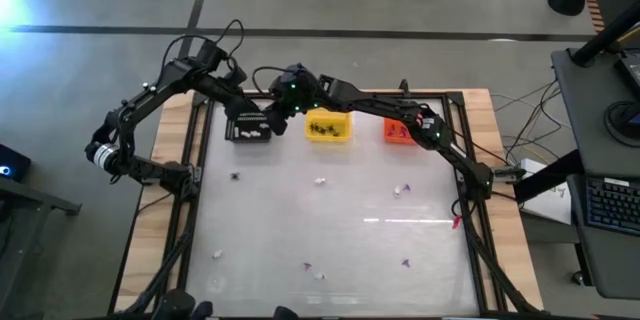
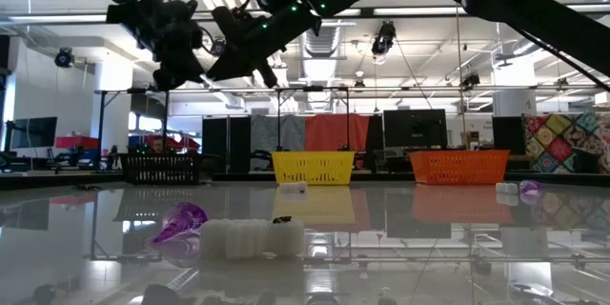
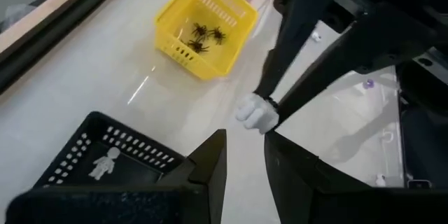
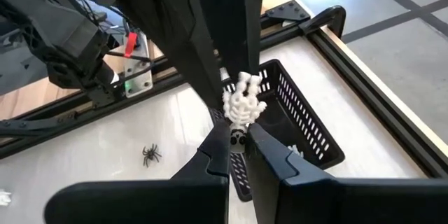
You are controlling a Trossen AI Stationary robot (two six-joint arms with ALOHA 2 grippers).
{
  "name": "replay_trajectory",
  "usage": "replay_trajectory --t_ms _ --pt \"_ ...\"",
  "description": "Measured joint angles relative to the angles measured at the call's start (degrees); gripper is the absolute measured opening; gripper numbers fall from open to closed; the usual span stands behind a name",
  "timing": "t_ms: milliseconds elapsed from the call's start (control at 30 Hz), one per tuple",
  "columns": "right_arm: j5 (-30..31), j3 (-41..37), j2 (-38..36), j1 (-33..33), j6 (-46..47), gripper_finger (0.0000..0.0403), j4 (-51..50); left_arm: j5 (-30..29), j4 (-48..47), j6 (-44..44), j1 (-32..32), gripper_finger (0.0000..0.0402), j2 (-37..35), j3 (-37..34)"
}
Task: Sort Halloween decoration
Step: Put the white skeleton toy into the black basket
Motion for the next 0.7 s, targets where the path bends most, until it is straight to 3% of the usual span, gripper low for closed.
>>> replay_trajectory --t_ms 700 --pt "0.1 0.0 0.0 0.0 0.5 0.0013 0.6 5.2 1.8 0.0 0.0 0.0079 2.3 0.0"
